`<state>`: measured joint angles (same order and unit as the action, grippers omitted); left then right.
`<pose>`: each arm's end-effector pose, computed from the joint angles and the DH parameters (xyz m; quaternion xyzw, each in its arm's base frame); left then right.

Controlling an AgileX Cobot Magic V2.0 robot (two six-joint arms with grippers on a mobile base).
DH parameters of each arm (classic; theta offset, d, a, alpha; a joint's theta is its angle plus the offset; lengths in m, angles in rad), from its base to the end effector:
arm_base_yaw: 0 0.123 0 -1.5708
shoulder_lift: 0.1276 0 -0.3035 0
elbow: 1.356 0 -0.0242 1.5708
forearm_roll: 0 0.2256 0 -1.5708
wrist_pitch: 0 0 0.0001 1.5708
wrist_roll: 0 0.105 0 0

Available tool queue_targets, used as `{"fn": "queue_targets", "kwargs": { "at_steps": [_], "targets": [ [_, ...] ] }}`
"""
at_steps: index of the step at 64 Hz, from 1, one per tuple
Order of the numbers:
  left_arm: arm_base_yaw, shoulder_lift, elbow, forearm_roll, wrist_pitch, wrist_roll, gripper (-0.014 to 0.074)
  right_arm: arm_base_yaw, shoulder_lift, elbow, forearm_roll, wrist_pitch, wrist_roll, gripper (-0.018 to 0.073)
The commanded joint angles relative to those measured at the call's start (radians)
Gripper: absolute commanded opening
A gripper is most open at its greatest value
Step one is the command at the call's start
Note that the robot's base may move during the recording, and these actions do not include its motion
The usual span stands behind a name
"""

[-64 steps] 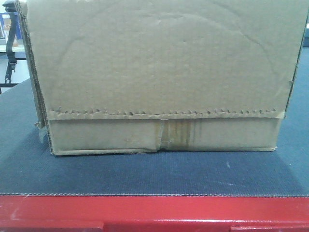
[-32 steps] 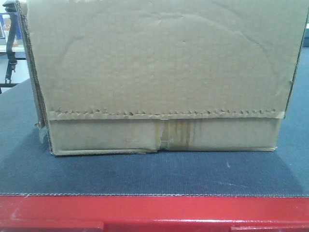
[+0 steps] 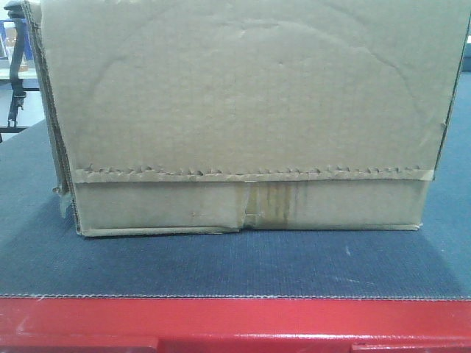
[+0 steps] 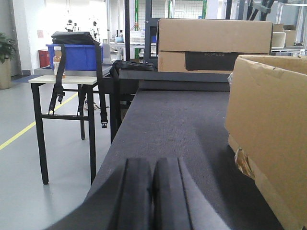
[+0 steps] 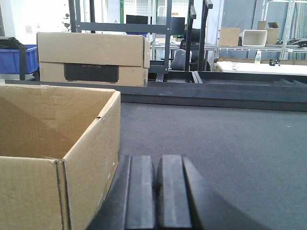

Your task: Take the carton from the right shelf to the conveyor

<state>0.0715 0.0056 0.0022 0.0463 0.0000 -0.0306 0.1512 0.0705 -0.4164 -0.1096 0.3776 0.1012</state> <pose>0.0268 0.0019 0.2136 -0.0189 0.6782 0.0320 0.7339 0.0024 -0.0039 0.3053 -0.0375 0.6855 0.0408 0.7260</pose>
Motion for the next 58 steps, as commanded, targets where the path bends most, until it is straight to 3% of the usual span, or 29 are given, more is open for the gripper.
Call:
{"fn": "queue_targets", "kwargs": {
  "at_steps": [1,10,18,26,43,52,58],
  "targets": [
    [0.004,-0.006,-0.002,-0.003,-0.025,0.004,0.0014,0.001,-0.004,0.0,-0.004,-0.022,-0.004,-0.0075],
    [0.004,-0.006,-0.002,-0.003,-0.025,0.004,0.0014,-0.043,-0.004,0.0,0.027,-0.019,-0.03,-0.0075],
    [0.004,-0.006,-0.002,-0.003,-0.025,0.004,0.0014,-0.132,-0.004,0.036,0.182,-0.025,-0.199,-0.0075],
    [0.004,-0.006,-0.002,-0.003,-0.025,0.004,0.0014,-0.187,-0.007,0.134,0.212,-0.092,-0.204,-0.0075],
    [0.004,-0.006,-0.002,-0.003,-0.025,0.004,0.0014,-0.191,-0.059,0.358,0.228,-0.237,-0.204,-0.0075],
    [0.004,-0.006,-0.002,-0.003,-0.025,0.004,0.0014,-0.191,-0.071,0.416,0.228,-0.383,-0.204,-0.0075],
    [0.004,-0.006,-0.002,-0.003,-0.025,0.004,0.0014,-0.191,-0.071,0.416,0.218,-0.344,-0.204,-0.0075]
  ]
}}
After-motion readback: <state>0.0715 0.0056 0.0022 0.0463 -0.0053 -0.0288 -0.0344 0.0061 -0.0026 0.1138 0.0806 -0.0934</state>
